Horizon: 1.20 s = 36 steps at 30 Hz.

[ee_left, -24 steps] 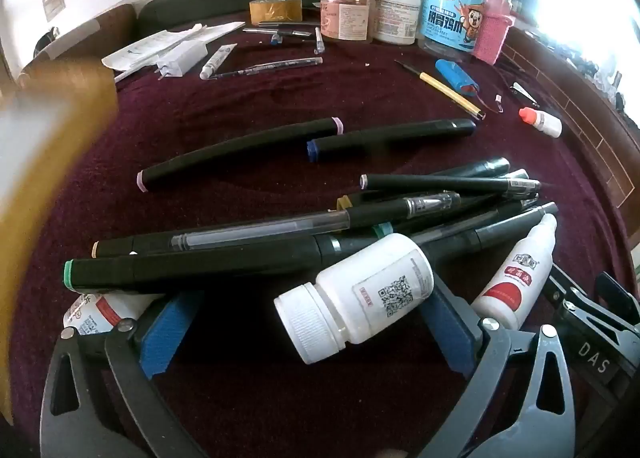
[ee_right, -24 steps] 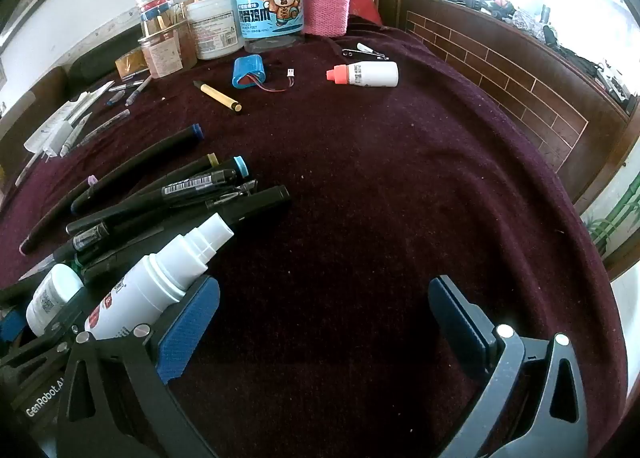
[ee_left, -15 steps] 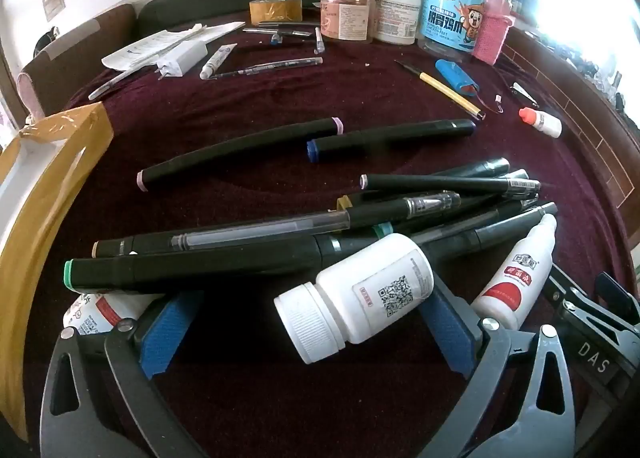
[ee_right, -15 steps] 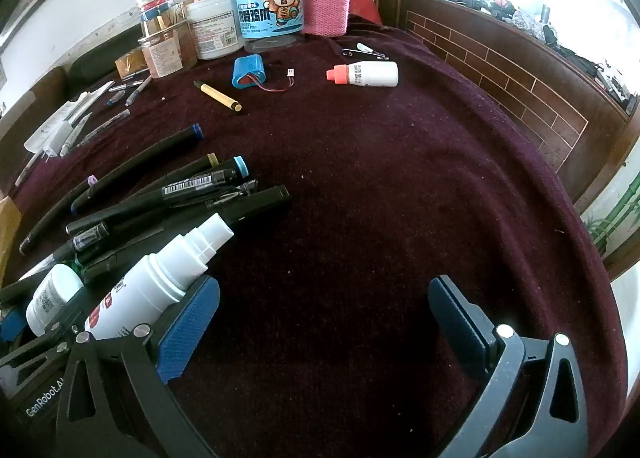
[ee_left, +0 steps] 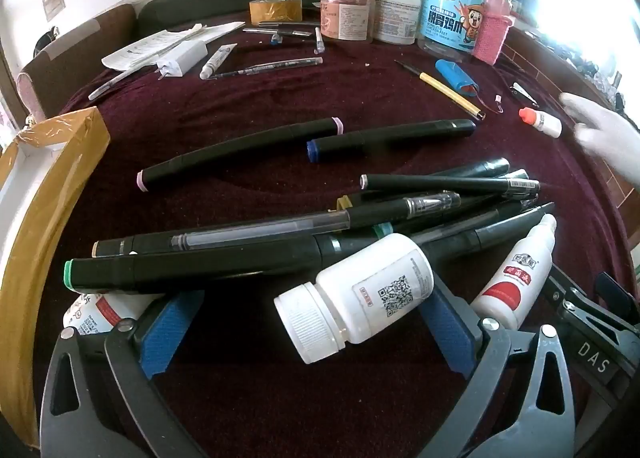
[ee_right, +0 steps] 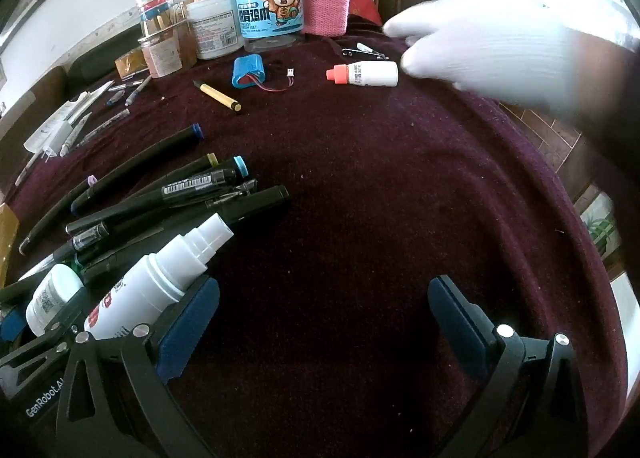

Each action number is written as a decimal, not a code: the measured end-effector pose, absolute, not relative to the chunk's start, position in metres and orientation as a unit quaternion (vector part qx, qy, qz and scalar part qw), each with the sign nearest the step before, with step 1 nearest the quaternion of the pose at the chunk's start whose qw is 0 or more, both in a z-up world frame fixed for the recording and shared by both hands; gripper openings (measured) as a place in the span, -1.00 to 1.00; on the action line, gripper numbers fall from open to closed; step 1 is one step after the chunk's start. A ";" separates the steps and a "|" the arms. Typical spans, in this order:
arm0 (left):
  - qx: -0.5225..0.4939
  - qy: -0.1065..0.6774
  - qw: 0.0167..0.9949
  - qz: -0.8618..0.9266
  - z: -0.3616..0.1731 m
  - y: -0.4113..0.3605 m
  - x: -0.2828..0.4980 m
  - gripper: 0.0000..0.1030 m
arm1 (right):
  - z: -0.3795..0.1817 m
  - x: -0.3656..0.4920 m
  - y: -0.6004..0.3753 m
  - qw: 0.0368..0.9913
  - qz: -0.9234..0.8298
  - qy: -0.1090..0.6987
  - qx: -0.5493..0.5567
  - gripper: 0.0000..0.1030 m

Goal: Organize rigid objects

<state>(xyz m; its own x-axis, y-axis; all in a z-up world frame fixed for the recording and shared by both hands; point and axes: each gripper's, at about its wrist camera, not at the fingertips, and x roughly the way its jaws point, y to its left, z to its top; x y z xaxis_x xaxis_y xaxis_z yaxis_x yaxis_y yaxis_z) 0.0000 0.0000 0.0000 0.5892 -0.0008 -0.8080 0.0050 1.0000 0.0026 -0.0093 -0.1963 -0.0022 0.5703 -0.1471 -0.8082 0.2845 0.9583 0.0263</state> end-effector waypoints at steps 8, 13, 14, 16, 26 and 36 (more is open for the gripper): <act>0.002 0.453 0.891 -0.002 0.000 0.000 0.000 1.00 | -0.001 -0.010 -0.196 0.883 -0.122 0.447 0.077 0.97; 0.002 0.453 0.891 -0.002 0.000 0.000 0.000 1.00 | -0.001 -0.010 -0.196 0.883 -0.122 0.447 0.077 0.97; 0.002 0.453 0.891 -0.002 0.000 0.000 0.000 1.00 | -0.001 -0.009 -0.196 0.883 -0.122 0.447 0.077 0.97; 0.002 0.453 0.891 -0.002 0.000 0.000 0.000 1.00 | -0.001 -0.009 -0.196 0.883 -0.122 0.447 0.077 0.97; 0.003 0.453 0.891 -0.001 0.000 0.000 0.000 1.00 | -0.001 -0.009 -0.196 0.883 -0.122 0.447 0.077 0.97; 0.004 0.456 0.890 -0.006 0.003 0.000 0.001 1.00 | 0.000 -0.009 -0.197 0.883 -0.122 0.447 0.077 0.97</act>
<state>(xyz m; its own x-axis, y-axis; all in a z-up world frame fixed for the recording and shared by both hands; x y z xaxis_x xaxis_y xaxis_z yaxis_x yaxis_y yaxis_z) 0.0014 -0.0001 0.0032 0.5836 -0.0074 -0.8120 0.0151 0.9999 0.0018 -0.0089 -0.1971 -0.0005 0.5707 -0.1466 -0.8080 0.2844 0.9583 0.0270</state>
